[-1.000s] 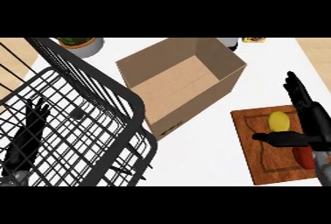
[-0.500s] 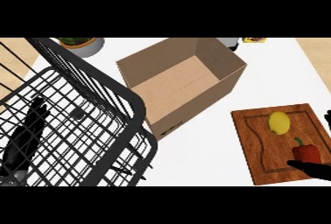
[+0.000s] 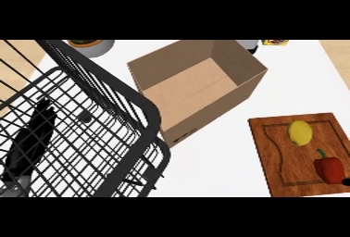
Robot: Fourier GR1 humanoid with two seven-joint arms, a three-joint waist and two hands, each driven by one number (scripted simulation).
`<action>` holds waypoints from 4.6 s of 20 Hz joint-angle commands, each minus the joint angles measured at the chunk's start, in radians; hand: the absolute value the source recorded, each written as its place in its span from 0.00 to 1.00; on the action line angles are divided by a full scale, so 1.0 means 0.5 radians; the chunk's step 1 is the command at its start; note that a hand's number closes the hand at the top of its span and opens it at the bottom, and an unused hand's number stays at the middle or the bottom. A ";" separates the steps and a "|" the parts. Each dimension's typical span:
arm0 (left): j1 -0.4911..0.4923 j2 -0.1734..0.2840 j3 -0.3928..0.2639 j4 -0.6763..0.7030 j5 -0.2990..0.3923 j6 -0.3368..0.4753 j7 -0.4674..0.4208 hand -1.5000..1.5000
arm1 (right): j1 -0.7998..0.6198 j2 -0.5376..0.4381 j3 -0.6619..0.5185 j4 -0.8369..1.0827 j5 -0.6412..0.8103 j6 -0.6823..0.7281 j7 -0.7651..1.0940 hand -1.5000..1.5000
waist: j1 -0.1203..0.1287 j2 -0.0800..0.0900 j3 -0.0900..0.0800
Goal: Pick the lemon from the cutting board and place it in the cardboard box
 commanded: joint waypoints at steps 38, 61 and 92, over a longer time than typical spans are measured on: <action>-0.012 0.048 0.168 0.013 -0.151 -0.132 0.217 0.50 | -0.782 0.276 0.299 0.130 0.607 0.668 0.768 0.00 | -0.061 0.079 -0.006; -0.132 -0.010 0.250 0.147 -0.207 -0.201 0.193 0.50 | -0.904 0.496 0.338 0.443 1.220 0.048 0.911 1.00 | -0.055 0.087 -0.005; -0.117 -0.037 0.260 0.039 -0.252 -0.202 0.245 0.50 | -1.175 0.816 0.297 -1.190 1.380 0.110 1.856 1.00 | -0.033 0.085 -0.007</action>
